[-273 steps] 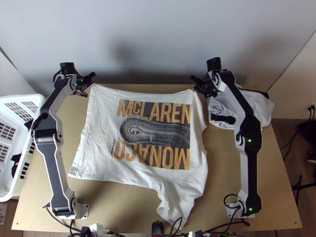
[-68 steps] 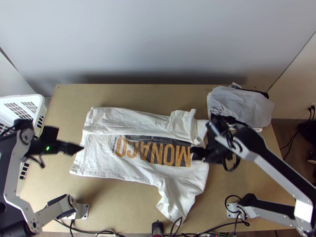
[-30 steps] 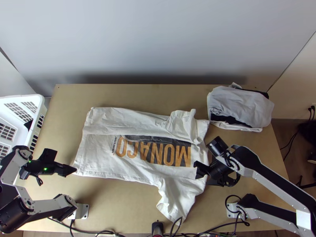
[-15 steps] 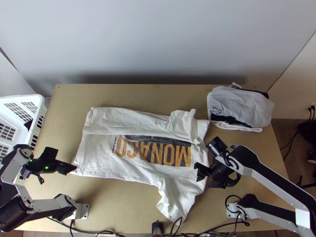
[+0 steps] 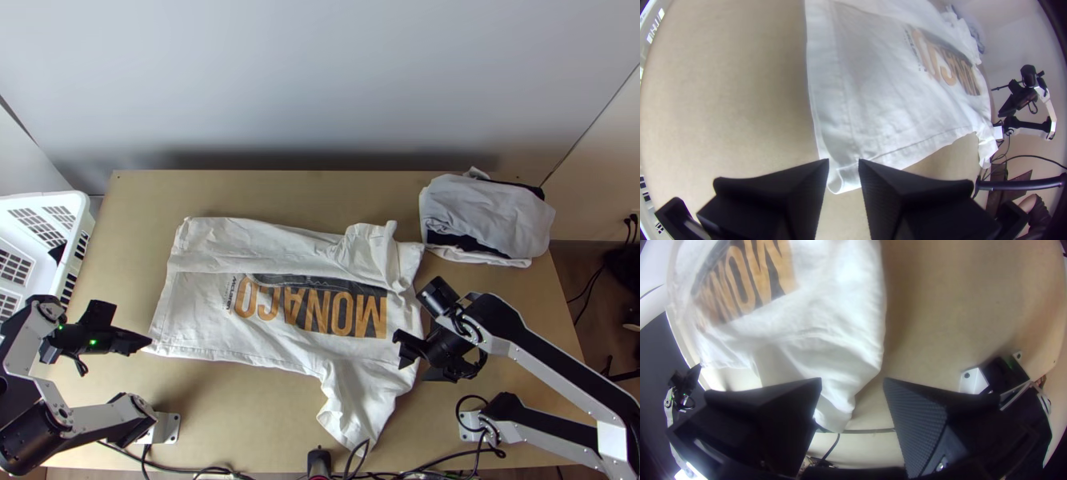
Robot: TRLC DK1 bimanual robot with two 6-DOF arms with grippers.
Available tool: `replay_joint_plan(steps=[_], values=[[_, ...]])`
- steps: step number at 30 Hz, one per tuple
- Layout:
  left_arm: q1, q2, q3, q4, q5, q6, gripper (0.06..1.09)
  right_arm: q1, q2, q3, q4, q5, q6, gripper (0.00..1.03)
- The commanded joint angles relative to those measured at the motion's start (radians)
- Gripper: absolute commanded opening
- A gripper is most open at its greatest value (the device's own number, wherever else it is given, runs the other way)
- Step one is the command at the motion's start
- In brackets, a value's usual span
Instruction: Fold the t-shirt
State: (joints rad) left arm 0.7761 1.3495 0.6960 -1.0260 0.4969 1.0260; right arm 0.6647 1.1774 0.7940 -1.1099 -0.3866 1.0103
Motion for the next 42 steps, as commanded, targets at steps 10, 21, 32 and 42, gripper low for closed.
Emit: replay_joint_plan(steps=[10,21,32,42], values=[[0.028,-0.021,-0.023,-0.026,0.049,0.043,0.10,0.001,0.011,0.021,-0.028,0.000,0.004,0.65],[0.051,-0.015,-0.021,-0.037,0.051,0.080,0.10,-0.030,0.022,0.024,-0.073,-0.014,0.028,0.65],[0.068,-0.009,-0.032,-0.040,0.051,0.089,0.10,-0.043,0.044,-0.019,-0.022,-0.021,0.031,0.65],[0.084,-0.007,-0.018,-0.049,0.051,0.105,0.10,-0.040,0.111,-0.042,0.068,-0.044,0.005,0.65]])
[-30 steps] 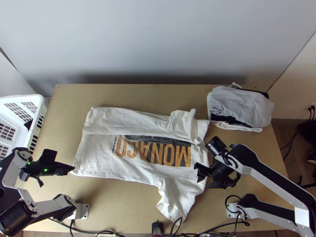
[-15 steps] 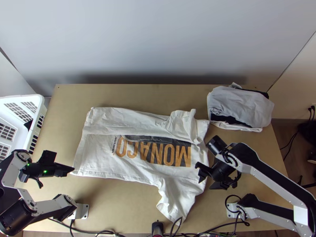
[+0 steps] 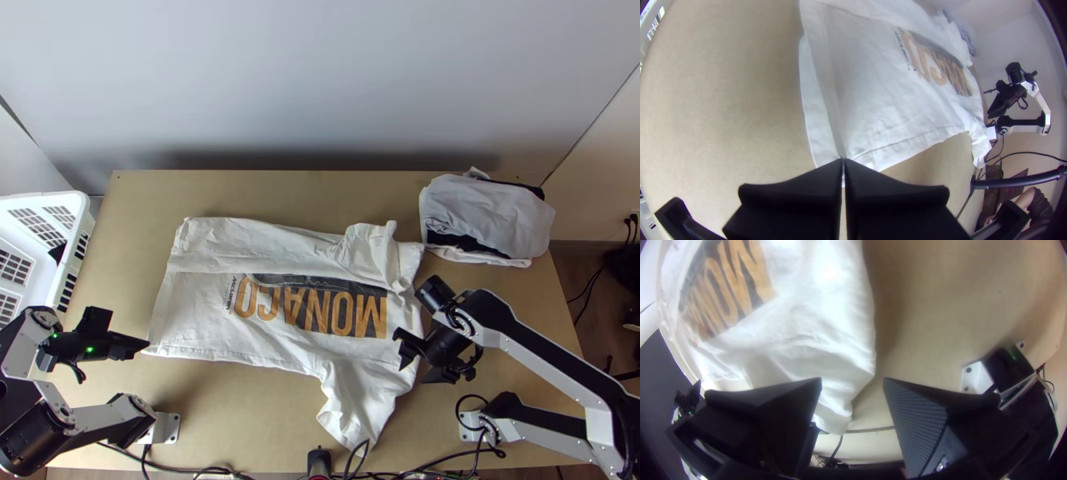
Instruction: Fold the t-shirt
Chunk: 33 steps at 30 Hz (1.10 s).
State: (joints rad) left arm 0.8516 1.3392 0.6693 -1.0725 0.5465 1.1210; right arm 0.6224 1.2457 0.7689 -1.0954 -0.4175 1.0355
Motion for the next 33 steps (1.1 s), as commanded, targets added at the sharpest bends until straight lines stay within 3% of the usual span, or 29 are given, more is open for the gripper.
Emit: replay_joint_plan(steps=[1,22,27,31,33], values=[[0.004,0.003,0.012,-0.003,0.001,0.005,0.10,0.003,0.057,-0.017,0.062,-0.014,-0.028,0.65],[0.009,0.020,0.029,-0.001,0.001,0.005,0.10,-0.075,0.141,-0.025,0.123,-0.024,-0.106,0.65],[0.001,0.026,0.027,0.000,0.001,-0.001,0.10,-0.072,0.158,-0.022,0.118,-0.027,-0.106,0.51],[-0.002,0.026,0.029,-0.001,0.001,-0.003,0.10,-0.070,0.173,-0.020,0.124,-0.026,-0.106,0.33],[-0.002,0.026,0.030,-0.001,0.001,-0.003,0.10,-0.076,0.182,-0.022,0.132,-0.026,-0.112,0.32]])
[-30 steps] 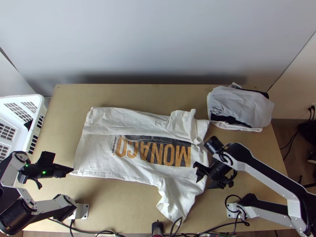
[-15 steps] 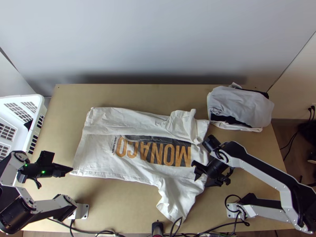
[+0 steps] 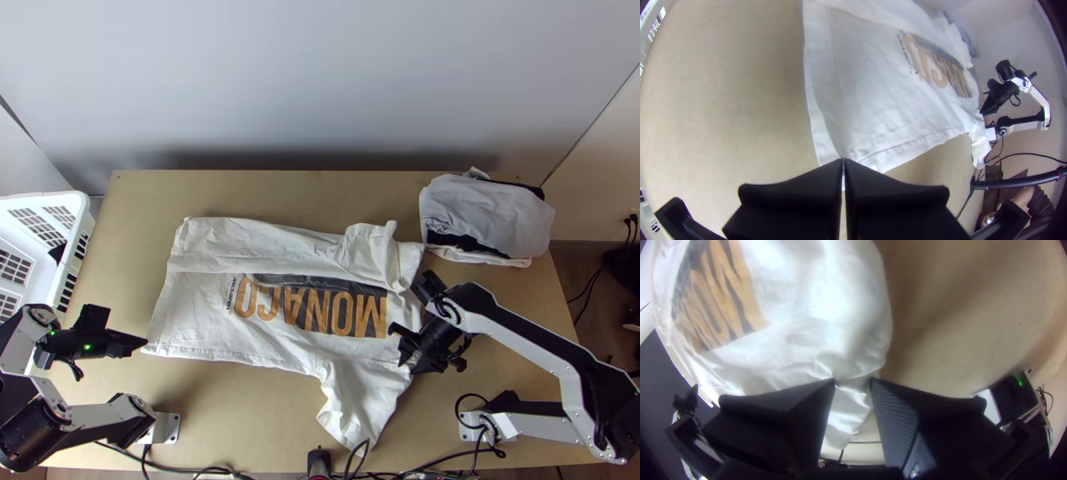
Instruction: Fold the t-shirt
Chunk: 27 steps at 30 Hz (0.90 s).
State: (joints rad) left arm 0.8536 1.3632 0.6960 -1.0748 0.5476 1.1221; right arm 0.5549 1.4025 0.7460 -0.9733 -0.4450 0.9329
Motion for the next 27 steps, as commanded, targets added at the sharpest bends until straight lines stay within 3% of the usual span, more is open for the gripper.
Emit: replay_joint_plan(steps=[1,4,6,12,18,22,27], values=[[-0.002,0.001,0.003,0.001,0.000,-0.004,0.10,-0.012,0.030,0.001,0.010,0.002,-0.009,0.32],[-0.001,0.001,0.005,0.001,0.000,-0.002,0.10,-0.015,0.041,0.003,0.019,0.002,-0.025,0.30],[-0.001,0.001,0.007,-0.001,-0.002,-0.002,0.10,-0.024,0.050,0.009,0.028,0.002,-0.042,0.02],[-0.004,-0.018,0.051,-0.048,0.017,-0.025,0.10,-0.044,0.004,0.055,0.028,0.029,-0.103,0.03],[-0.065,-0.058,0.226,-0.212,0.227,-0.183,0.10,-0.067,-0.119,0.199,0.022,0.069,-0.206,0.03],[-0.102,-0.070,0.344,-0.324,0.365,-0.257,0.10,-0.075,-0.244,0.174,0.005,0.074,-0.229,0.03],[-0.125,-0.064,0.399,-0.336,0.446,-0.326,0.10,-0.052,-0.366,0.153,-0.016,0.109,-0.224,0.03]])
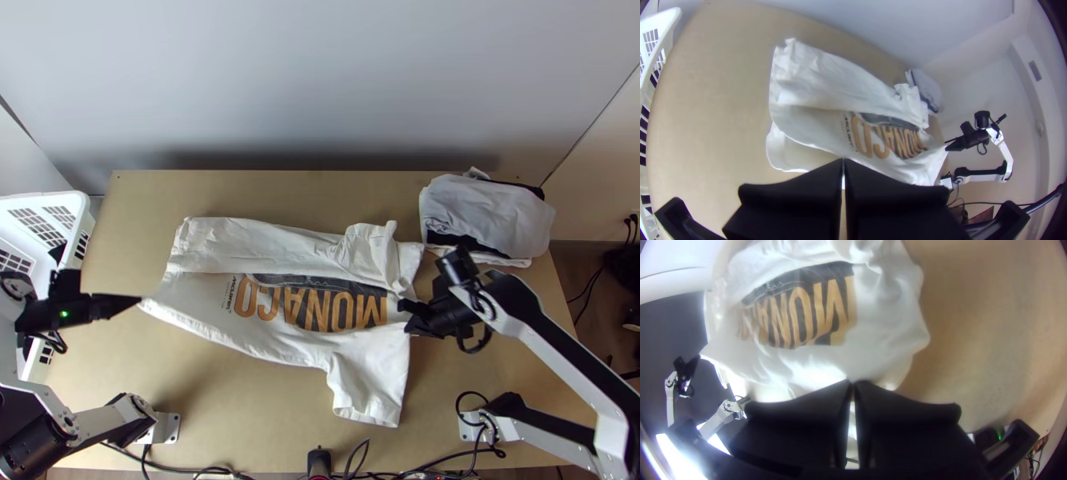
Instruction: Fold the t-shirt
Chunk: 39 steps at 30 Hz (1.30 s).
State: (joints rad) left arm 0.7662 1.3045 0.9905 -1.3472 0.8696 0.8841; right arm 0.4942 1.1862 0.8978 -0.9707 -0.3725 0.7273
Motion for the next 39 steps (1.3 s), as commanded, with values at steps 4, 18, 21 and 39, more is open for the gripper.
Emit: replay_joint_plan(steps=[4,18,21,39], values=[[-0.038,0.004,0.117,-0.061,0.151,-0.112,0.10,0.003,-0.181,0.023,-0.023,0.066,-0.016,0.03],[-0.143,0.021,0.106,0.229,0.178,-0.428,0.10,-0.020,-0.145,0.041,0.132,0.144,-0.011,0.03],[-0.174,0.052,0.088,0.379,0.164,-0.556,0.10,-0.042,-0.114,0.052,0.164,0.149,-0.014,0.03],[-0.260,0.231,0.086,0.695,0.019,-0.801,0.10,-0.213,0.085,0.147,0.237,0.158,-0.020,0.03]])
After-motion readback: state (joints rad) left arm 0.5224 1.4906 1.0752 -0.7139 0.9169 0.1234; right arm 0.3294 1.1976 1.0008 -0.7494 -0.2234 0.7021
